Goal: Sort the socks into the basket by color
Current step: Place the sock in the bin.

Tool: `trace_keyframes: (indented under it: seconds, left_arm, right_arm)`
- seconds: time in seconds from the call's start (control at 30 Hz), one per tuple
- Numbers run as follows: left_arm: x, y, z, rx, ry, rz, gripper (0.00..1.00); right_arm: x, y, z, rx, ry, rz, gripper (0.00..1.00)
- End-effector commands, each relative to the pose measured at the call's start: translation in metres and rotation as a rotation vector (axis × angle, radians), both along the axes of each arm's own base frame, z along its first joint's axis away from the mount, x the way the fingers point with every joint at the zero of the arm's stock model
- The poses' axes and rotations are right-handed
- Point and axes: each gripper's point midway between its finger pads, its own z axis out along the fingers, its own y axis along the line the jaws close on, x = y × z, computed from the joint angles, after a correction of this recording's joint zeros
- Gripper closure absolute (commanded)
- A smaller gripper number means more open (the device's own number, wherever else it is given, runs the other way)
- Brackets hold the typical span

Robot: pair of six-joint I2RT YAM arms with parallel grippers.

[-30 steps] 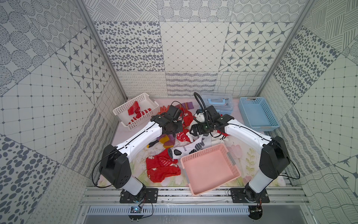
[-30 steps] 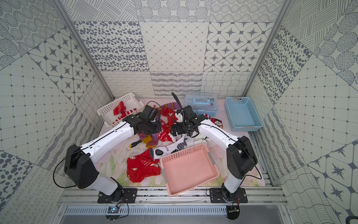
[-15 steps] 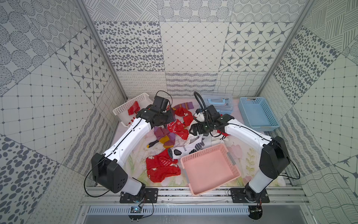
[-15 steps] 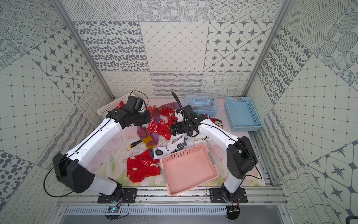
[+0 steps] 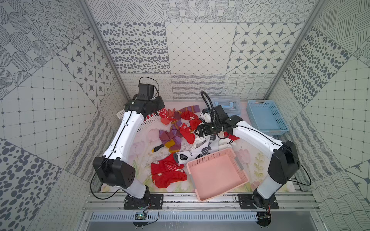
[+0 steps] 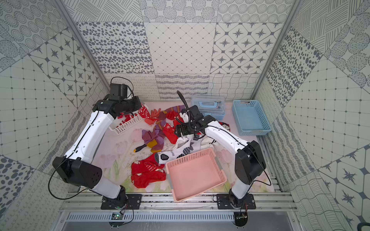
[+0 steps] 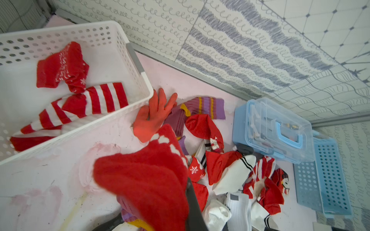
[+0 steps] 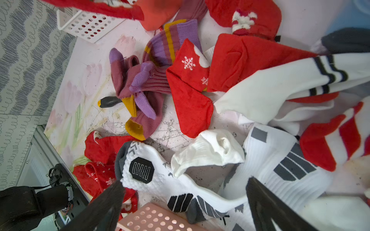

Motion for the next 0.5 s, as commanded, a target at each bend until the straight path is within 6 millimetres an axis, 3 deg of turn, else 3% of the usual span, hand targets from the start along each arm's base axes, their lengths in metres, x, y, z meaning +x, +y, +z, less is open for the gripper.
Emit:
trace_keyframes:
  seconds: [0.0,0.33,0.47]
  left_arm:
    - [0.018,0.029,0.021,0.05,-0.041,0.009,1.0]
    - [0.069,0.097,0.043,0.123,-0.093,0.147,1.0]
    - [0.09,0.118,0.02,0.161,-0.03,0.18,1.0]
  right_arm:
    - [0.01,0.004,0.007,0.007,-0.019,0.012,0.02]
    - [0.029,0.006,0.003,0.018,0.0,0.013,0.02]
    - [0.039,0.006,0.0,0.026,0.013,0.007,0.02]
